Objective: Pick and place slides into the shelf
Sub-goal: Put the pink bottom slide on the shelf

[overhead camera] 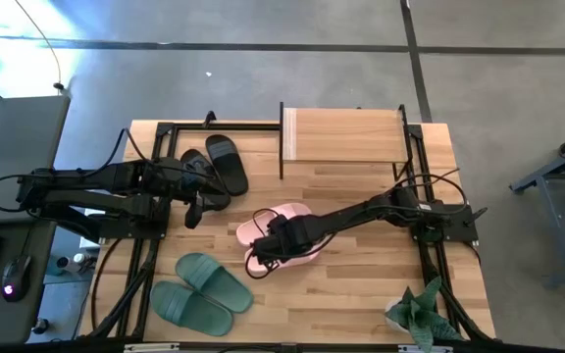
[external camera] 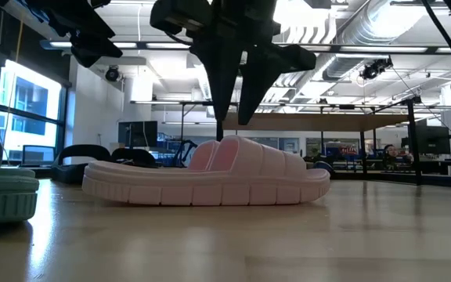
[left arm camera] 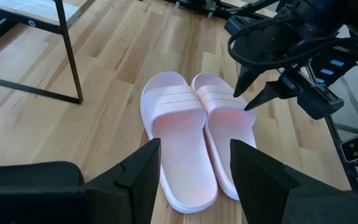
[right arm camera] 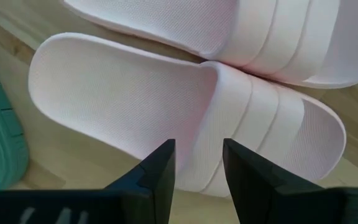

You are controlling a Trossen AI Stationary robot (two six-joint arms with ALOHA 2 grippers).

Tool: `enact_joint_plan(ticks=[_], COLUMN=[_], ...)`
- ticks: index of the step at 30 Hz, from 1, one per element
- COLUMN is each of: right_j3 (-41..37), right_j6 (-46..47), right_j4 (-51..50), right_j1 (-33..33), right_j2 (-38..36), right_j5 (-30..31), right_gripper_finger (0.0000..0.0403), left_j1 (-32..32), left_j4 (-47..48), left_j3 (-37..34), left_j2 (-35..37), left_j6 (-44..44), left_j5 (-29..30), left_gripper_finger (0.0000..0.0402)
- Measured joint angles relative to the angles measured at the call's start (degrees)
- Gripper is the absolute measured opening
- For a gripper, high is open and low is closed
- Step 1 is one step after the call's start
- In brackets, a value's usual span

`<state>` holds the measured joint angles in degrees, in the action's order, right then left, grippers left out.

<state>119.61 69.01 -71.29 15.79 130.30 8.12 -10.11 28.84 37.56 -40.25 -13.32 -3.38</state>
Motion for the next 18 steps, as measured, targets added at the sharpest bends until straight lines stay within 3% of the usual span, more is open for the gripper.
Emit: enact_joint_plan(ticks=[18], right_j3=[0.0], right_j6=[0.1], right_j4=[-1.9], right_j1=[0.0], right_j2=[3.1], right_j5=[-0.6], right_gripper_finger=[0.0124], left_j1=[0.0], left_j4=[0.0], left_j3=[0.0], left_j2=[0.0], left_j6=[0.0], left_j5=[0.0], left_gripper_finger=[0.0177])
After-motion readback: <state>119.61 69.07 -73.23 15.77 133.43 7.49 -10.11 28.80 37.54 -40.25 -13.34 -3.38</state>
